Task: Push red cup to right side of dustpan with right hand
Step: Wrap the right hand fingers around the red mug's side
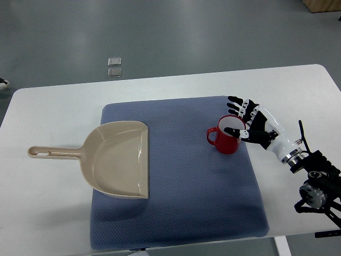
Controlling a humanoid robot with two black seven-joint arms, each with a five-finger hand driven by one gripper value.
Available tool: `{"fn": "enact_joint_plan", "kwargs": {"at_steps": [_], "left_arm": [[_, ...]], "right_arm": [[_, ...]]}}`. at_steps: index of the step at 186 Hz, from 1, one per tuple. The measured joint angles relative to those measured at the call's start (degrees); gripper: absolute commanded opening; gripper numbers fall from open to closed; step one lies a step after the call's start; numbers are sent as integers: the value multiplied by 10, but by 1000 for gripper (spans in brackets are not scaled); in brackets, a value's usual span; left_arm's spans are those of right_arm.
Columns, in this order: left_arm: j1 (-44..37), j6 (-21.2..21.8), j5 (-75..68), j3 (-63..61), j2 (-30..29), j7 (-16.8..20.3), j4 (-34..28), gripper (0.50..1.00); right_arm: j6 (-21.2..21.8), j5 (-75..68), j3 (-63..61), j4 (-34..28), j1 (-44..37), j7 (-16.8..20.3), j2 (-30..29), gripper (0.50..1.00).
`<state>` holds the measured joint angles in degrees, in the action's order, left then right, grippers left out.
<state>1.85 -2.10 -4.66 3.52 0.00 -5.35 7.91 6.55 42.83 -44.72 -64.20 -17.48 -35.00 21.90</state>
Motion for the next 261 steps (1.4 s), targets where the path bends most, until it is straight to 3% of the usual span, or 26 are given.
{"fn": "enact_joint_plan", "kwargs": {"at_steps": [179,261], "left_arm": [[0,0,0,0,0,0,0,1000],[0,0,0,0,0,0,0,1000]], "right_arm": [[-77,46,-2,7,10,0,-28,928],[-92,47,-7,23,13,0,-37,928]]}}
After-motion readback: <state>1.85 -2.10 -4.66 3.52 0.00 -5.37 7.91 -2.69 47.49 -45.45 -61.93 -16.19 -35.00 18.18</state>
